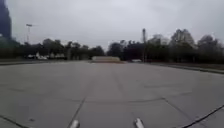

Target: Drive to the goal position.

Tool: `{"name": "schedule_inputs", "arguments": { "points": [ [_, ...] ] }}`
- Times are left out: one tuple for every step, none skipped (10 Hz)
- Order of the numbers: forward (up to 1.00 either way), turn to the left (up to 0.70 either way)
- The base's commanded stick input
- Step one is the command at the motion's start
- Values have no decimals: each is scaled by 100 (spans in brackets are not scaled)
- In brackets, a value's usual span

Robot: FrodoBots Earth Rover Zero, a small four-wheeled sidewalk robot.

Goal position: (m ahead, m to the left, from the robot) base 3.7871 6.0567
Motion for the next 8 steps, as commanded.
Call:
{"name": "schedule_inputs", "arguments": {
  "points": [
    [100, 0],
    [100, 0],
    [100, 0],
    [100, 0],
    [100, 0],
    [100, 0],
    [100, 0],
    [100, 0]
  ]
}}
